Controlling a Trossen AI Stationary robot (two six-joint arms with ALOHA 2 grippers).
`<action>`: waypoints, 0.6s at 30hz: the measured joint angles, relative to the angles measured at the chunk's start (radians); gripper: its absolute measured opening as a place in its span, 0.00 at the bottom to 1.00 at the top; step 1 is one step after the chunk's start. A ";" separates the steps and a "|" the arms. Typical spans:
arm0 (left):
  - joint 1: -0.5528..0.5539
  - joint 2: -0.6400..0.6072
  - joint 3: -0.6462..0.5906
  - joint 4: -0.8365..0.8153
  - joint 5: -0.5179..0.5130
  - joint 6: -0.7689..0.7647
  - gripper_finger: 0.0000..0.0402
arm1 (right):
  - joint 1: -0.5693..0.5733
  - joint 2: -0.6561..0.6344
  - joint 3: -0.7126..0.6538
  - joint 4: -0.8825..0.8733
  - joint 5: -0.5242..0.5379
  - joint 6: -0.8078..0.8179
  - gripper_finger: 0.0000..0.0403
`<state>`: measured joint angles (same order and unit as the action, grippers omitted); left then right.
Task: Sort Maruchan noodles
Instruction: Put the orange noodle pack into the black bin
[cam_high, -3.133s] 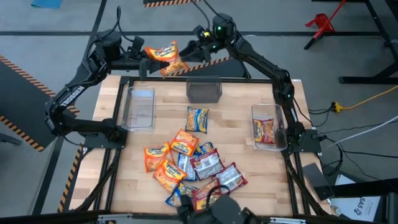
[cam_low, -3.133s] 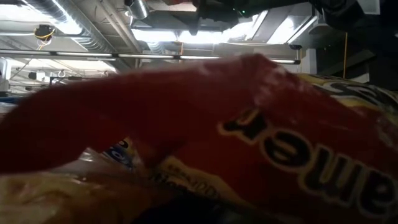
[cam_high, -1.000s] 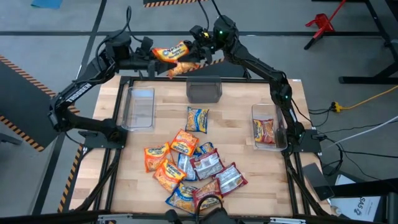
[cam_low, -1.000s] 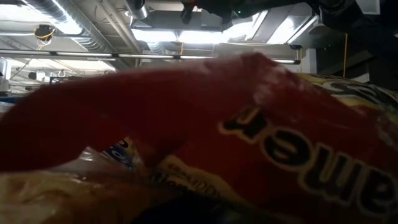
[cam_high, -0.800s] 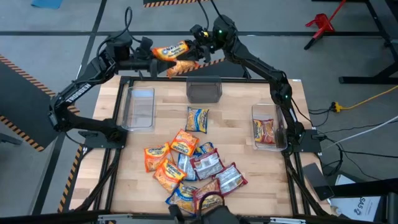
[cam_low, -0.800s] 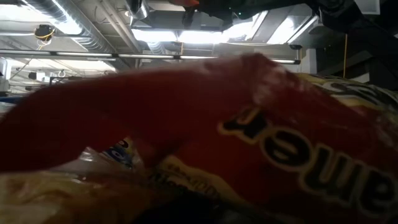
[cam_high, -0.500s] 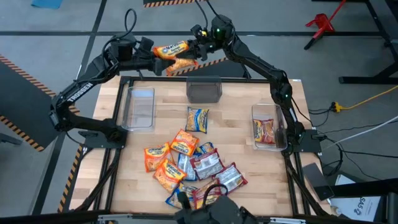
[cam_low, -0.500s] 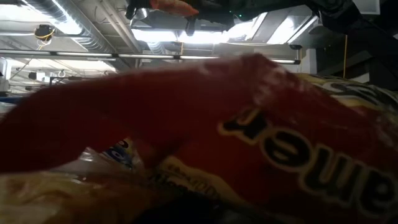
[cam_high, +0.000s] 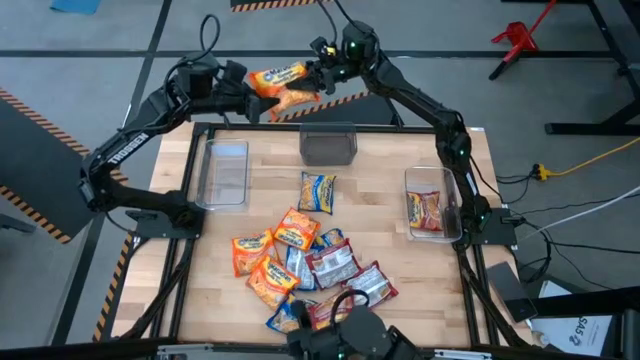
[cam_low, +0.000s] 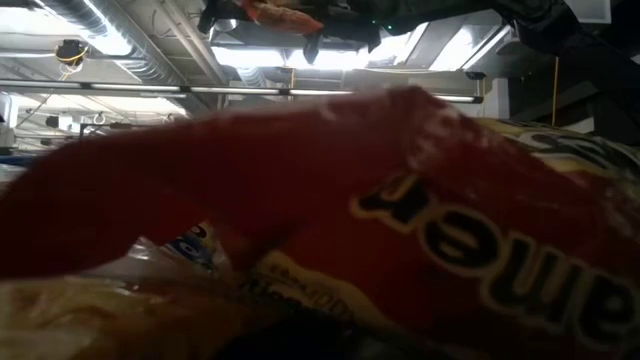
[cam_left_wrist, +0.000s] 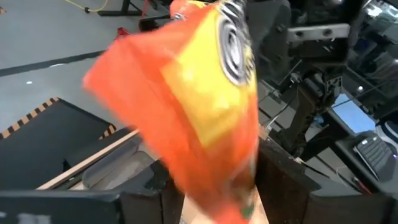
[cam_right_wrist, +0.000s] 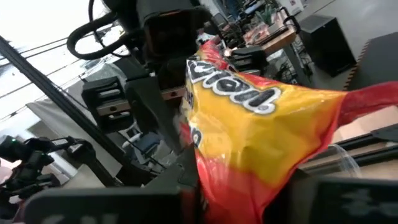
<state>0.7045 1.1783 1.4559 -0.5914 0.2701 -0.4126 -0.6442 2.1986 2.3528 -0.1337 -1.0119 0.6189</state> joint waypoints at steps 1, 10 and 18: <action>0.005 -0.011 0.000 -0.007 -0.006 0.000 0.43 | -0.006 0.000 0.000 0.000 0.002 0.001 0.15; 0.060 -0.104 0.000 -0.101 -0.103 0.007 0.45 | -0.076 -0.003 0.002 -0.156 0.077 0.066 0.15; 0.062 -0.142 0.001 -0.167 -0.151 0.028 0.45 | -0.103 -0.003 0.001 -0.637 0.279 -0.107 0.15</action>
<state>0.7666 1.0361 1.4567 -0.7585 0.1188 -0.3848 -0.7474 2.1960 2.3539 -0.7710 -0.7328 0.5123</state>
